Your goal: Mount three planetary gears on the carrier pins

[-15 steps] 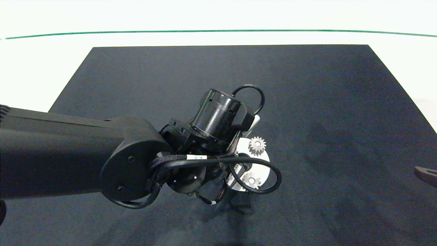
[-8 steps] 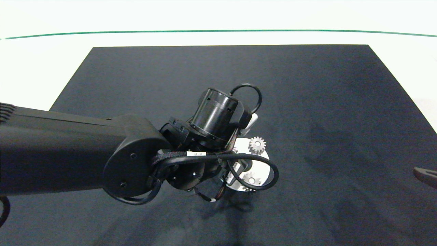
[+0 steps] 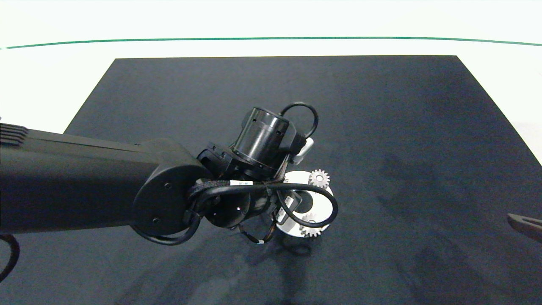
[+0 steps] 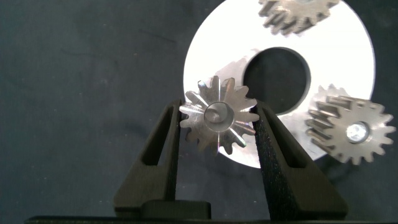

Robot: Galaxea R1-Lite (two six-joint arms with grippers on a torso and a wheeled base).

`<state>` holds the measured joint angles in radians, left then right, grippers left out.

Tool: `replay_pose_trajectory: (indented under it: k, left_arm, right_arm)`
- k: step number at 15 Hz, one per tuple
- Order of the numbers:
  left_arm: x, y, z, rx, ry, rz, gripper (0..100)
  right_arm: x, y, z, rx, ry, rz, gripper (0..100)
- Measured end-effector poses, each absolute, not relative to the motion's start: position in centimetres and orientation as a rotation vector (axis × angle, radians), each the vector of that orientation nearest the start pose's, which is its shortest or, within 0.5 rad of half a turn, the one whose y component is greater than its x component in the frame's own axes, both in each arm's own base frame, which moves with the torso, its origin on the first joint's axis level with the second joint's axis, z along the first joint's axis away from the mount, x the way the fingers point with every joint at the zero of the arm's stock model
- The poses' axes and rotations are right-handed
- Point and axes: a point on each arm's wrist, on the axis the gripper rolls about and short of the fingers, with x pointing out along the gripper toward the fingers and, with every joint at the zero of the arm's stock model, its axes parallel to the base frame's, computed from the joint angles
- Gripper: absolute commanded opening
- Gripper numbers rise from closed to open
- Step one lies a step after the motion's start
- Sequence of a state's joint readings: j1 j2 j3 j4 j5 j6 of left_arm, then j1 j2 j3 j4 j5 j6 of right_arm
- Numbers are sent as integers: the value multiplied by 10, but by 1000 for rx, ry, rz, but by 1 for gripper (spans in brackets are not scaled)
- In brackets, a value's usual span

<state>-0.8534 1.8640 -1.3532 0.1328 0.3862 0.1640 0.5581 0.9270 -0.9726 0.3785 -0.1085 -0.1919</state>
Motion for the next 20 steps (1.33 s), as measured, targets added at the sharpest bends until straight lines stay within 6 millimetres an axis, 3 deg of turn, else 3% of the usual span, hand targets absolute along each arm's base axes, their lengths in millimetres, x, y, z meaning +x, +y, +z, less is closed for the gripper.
replay_pose_trajectory:
  k: [20]
  left_arm:
    - [237,-258,210,511,498,-534,0]
  right_arm:
    - [74,44,290,-297,267,482,100]
